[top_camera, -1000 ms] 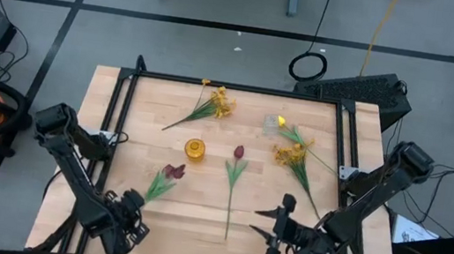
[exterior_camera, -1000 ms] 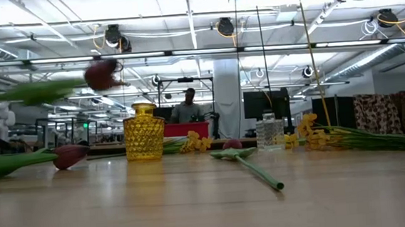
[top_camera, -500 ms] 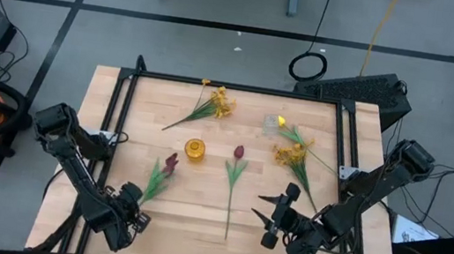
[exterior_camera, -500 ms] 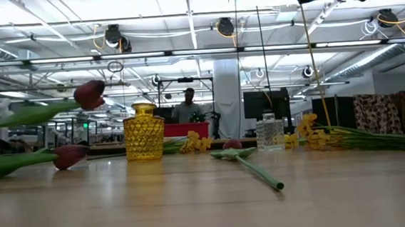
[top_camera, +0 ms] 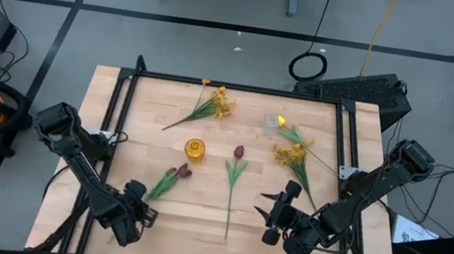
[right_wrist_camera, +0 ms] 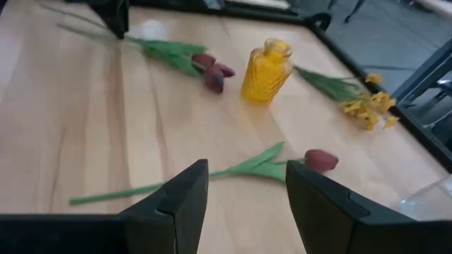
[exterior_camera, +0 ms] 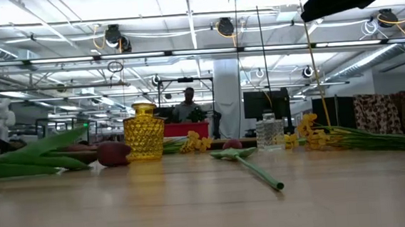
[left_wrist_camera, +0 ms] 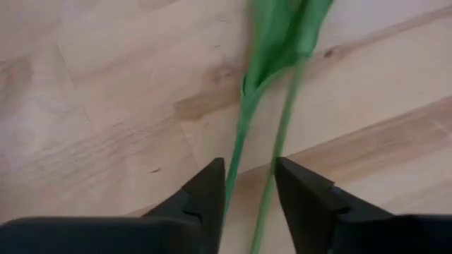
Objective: Sort flowers into vase by color
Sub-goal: Move the right violet tulip to the middle left of the table
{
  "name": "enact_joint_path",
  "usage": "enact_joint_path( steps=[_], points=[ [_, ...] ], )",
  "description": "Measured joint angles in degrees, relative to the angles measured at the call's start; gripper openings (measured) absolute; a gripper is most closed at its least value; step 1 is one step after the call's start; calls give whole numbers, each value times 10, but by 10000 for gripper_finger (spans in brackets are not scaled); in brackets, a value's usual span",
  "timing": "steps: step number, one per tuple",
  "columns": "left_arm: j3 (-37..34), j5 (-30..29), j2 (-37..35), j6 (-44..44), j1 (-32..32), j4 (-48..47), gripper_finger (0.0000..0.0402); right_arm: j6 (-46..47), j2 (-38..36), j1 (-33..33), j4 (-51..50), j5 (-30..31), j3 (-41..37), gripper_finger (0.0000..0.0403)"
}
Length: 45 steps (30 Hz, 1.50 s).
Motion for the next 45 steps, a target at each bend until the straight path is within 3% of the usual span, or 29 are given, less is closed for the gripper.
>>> enact_joint_path(
  steps=[9, 17, 24, 29, 33, 40, 45],
  points=[
    [22, -3, 0, 51, 38, 1, 166, 42, 0, 1, -43, -12, 0, 183],
    [74, -112, 0, 133, 81, 28, 166, 42, 0, 1, -50, -7, 0, 183],
    [75, -259, 17, 371, 141, 245, 166, 48, 0, 2, -48, 7, 0, 183],
    [76, -279, 76, 646, 176, 541, 166, 68, 0, 2, -49, 6, 0, 183],
    [76, -299, 134, 721, 192, 704, 167, 75, 0, 5, -51, 0, 0, 183],
    [146, -321, 226, 720, 196, 705, 167, 115, 0, 6, -124, -31, 1, 183],
    [251, -335, 276, 716, 201, 568, 167, 184, 0, 10, -197, -42, 1, 183]
  ],
)
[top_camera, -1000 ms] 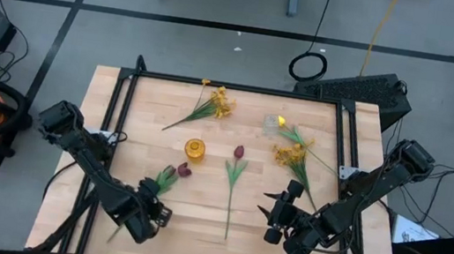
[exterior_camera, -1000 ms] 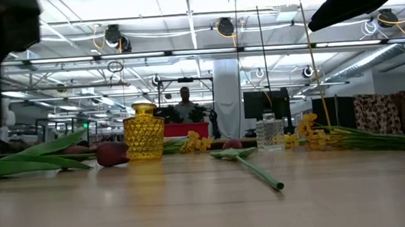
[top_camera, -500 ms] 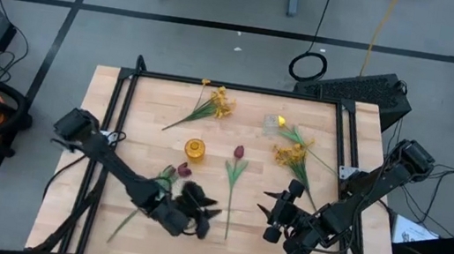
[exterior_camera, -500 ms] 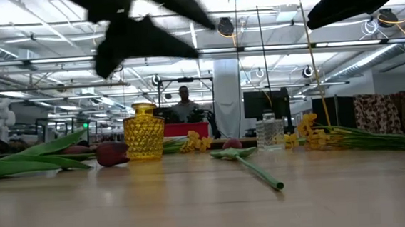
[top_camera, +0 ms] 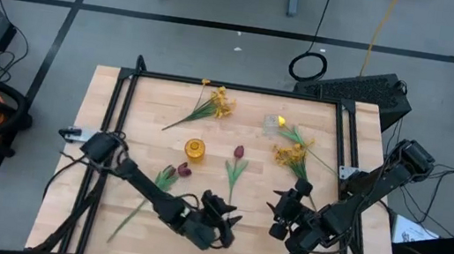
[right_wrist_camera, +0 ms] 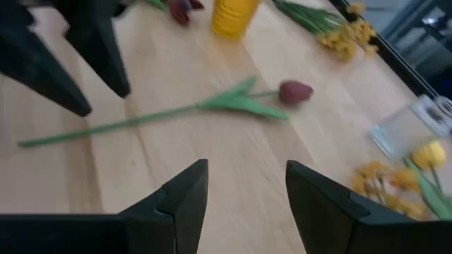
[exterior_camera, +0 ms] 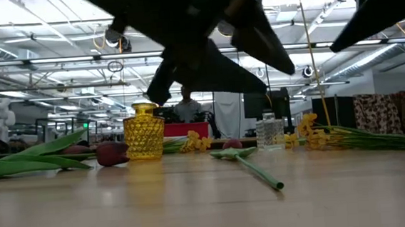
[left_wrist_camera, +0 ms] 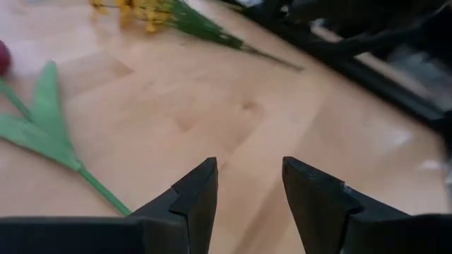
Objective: Sort flowers into vase by color
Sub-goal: Move the right violet tulip to the middle left of the table
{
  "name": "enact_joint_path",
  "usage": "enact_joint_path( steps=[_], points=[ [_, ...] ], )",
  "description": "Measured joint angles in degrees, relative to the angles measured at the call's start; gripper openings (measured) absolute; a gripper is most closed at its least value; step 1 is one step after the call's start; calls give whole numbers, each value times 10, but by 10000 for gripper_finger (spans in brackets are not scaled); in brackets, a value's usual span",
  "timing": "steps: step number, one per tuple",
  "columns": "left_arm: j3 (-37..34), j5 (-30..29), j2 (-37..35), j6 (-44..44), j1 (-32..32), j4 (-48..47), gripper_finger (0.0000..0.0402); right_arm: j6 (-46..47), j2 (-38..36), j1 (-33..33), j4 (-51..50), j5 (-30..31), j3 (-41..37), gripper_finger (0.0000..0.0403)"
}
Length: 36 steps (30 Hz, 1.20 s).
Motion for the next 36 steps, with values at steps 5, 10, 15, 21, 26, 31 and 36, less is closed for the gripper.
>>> enact_joint_path(
  steps=[5, 10, 15, 21, 26, 31, 36],
  points=[
    [89, -40, 37, -45, 5, -148, 167, 37, 0, 0, -49, 0, 0, 183],
    [116, -49, 55, -102, 20, -179, 167, 51, -1, 0, -70, 3, 0, 183],
    [116, -44, 61, -158, 27, -188, 167, 51, -1, 0, -76, 5, 0, 183],
    [117, -52, 60, -224, 29, -233, 167, 51, -1, 0, -85, 6, 0, 183],
    [116, -17, 60, -305, 46, -309, 167, 51, -1, 0, -88, 6, 0, 183],
    [116, -5, 60, -291, 57, -319, 167, 51, -1, 0, -88, 9, 0, 183],
    [116, 18, 72, -273, 70, -319, 166, 51, -1, 0, -87, 20, 0, 183]
  ],
)
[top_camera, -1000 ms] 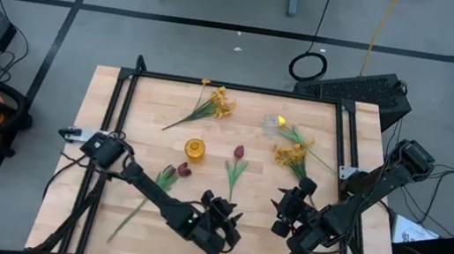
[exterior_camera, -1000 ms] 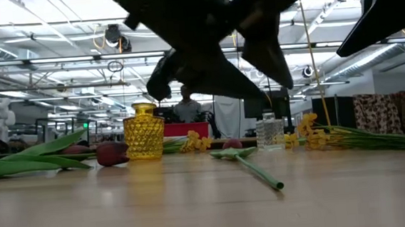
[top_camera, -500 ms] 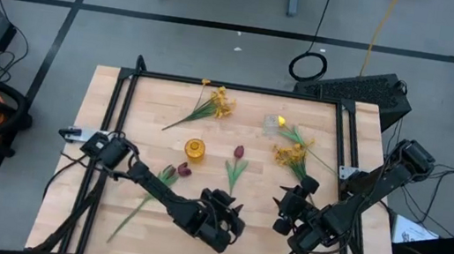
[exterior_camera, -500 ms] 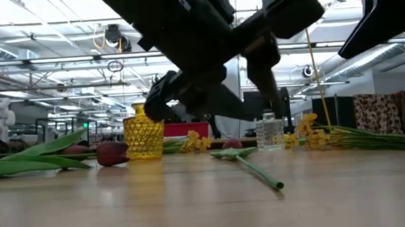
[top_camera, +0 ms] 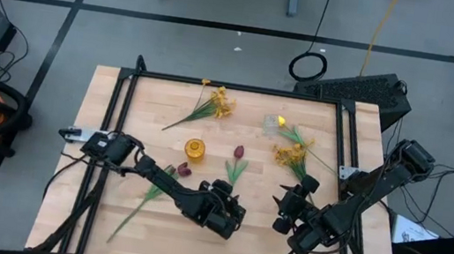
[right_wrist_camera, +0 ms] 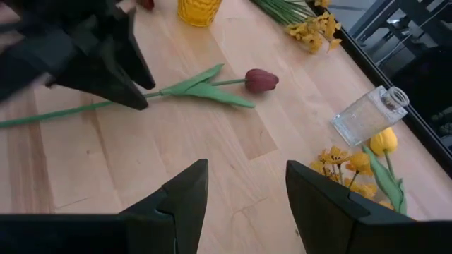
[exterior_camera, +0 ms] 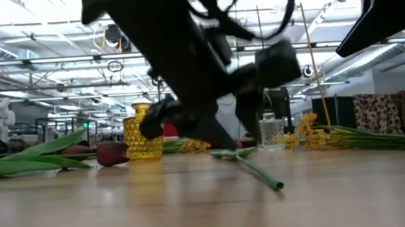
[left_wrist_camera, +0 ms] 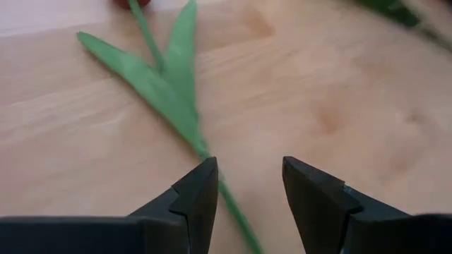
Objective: Sort flowers into vase by color
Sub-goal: Move the right violet tulip to the middle left of the table
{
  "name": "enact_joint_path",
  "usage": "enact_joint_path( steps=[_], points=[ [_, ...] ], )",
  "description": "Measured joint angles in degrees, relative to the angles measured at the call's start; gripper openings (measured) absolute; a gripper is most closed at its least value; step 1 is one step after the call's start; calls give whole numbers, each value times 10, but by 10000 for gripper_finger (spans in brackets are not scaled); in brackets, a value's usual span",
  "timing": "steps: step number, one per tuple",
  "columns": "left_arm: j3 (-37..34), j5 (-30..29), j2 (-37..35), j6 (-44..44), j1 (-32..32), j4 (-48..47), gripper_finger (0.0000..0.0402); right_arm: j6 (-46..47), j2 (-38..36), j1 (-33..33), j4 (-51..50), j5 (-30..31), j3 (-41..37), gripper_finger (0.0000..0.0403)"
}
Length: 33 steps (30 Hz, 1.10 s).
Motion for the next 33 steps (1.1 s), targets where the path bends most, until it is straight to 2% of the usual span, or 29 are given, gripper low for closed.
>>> enact_joint_path(
  steps=[5, 8, 16, 24, 33],
  points=[
    [0, 5, 22, -8, 5, 5, 166, 0, 0, 0, 1, 3, 0, 183],
    [2, 2, 29, -10, 7, 6, 151, 0, 0, 0, 1, 3, 0, 183],
    [0, -6, 32, 9, 7, 2, 14, 3, 0, 0, 1, 12, 0, 183],
    [0, 3, 25, 9, 8, -6, 4, 4, 0, 0, 2, 13, 0, 183],
    [-2, -7, -42, 6, -18, -104, 1, 7, 0, 10, 2, 13, -1, 183]
  ],
)
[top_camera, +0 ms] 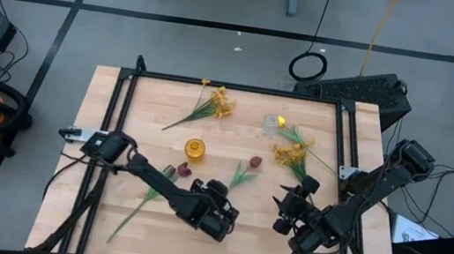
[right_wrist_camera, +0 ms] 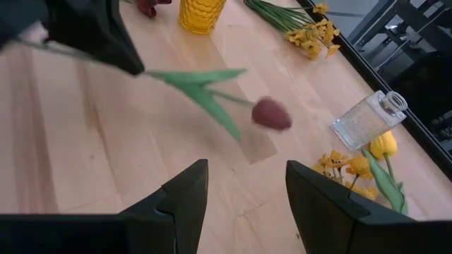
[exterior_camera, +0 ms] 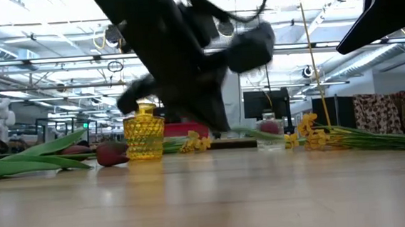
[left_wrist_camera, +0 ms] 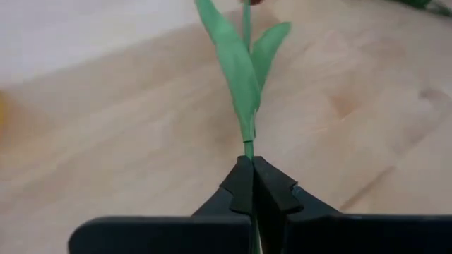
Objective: Sort flowers into vase by color
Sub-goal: Move the right violet tulip to the middle left of the table
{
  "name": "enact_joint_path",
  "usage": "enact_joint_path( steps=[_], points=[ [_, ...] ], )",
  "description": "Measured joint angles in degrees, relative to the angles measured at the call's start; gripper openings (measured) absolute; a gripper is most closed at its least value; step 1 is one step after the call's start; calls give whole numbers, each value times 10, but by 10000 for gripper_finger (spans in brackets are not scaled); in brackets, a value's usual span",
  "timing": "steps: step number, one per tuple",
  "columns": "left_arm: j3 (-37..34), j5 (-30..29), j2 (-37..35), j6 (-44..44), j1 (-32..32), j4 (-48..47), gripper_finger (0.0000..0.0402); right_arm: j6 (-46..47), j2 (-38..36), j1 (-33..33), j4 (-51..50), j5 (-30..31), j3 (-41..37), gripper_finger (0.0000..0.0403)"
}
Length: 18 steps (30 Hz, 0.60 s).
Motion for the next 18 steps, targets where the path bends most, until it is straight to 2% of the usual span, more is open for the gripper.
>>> enact_joint_path(
  steps=[13, 18],
  points=[
    [1, -88, -106, -1, -60, -123, 0, 28, 0, 22, -1, 2, 0, 183],
    [1, -113, -135, -45, -90, -198, 0, 35, 0, 29, -1, 2, 0, 183]
  ],
)
